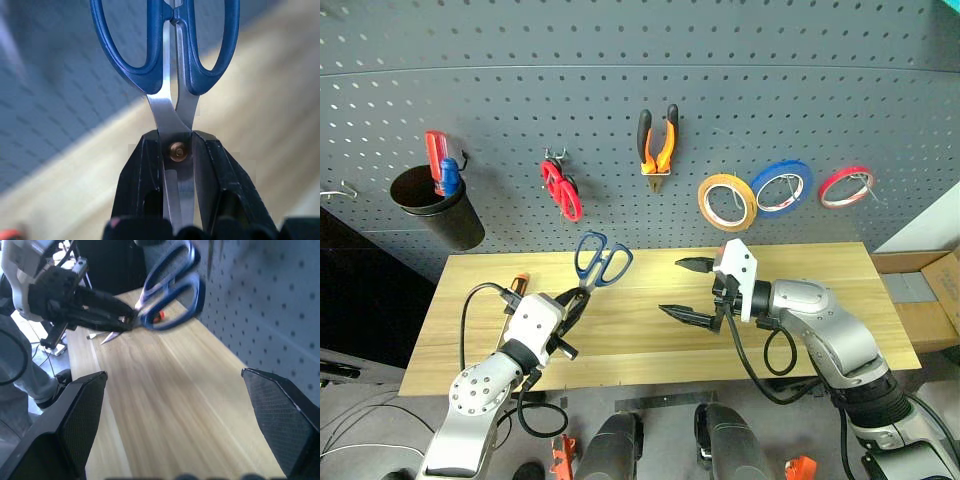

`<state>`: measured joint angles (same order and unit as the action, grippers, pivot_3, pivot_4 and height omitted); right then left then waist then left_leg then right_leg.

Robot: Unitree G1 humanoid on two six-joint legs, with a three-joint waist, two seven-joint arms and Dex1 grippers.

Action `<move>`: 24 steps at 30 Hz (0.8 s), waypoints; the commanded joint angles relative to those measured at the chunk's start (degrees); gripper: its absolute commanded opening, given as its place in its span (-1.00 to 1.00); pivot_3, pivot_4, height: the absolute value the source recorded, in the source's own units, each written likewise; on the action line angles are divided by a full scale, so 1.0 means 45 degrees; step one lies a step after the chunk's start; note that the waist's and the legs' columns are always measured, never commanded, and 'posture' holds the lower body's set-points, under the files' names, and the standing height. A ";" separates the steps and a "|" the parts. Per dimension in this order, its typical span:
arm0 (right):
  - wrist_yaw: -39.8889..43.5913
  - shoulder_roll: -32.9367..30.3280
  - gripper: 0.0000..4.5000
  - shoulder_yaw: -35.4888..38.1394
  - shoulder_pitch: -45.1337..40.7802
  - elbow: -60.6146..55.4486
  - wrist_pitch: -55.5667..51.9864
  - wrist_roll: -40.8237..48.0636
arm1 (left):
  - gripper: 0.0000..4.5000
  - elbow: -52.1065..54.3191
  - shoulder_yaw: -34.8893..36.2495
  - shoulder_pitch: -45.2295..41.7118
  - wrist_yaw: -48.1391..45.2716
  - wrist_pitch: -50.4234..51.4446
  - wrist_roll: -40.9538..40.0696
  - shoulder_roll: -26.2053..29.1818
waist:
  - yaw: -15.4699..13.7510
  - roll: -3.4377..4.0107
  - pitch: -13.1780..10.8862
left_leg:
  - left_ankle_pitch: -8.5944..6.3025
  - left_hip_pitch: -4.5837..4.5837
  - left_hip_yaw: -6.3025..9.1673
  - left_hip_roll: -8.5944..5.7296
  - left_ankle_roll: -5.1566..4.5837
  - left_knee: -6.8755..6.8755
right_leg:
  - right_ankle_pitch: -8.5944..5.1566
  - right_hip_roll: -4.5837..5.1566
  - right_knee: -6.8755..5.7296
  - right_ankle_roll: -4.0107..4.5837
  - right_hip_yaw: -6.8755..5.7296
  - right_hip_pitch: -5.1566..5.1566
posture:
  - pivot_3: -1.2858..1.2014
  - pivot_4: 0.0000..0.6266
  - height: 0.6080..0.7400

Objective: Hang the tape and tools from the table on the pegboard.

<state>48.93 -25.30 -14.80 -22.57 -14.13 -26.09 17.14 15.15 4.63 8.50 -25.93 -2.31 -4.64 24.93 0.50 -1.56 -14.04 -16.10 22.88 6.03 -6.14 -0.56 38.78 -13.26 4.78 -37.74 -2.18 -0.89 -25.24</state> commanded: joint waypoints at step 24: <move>0.0351 0.0393 1.00 -0.0263 -0.0142 0.0293 0.0742 -0.0427 | -0.76 -0.0503 0.0931 -0.1505 0.1887 -0.2646 0.0973 -0.0588 | -0.0103 -0.0033 0.0351 | 0.0009 -0.0026 -0.0015 0.0006 0.0003 0.0026 | 0.0020 -0.0023 -0.0029 -0.0007 0.0027 0.0015 | 0.02 -0.46 1.00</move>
<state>50.71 -23.72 -16.07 -23.33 -10.22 -22.95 14.83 12.03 8.14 2.20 -17.09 -14.58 1.53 21.77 0.03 -1.70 -12.46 -16.06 22.76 5.95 -6.11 -0.55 38.90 -13.17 4.68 -37.87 -2.21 -0.77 -25.16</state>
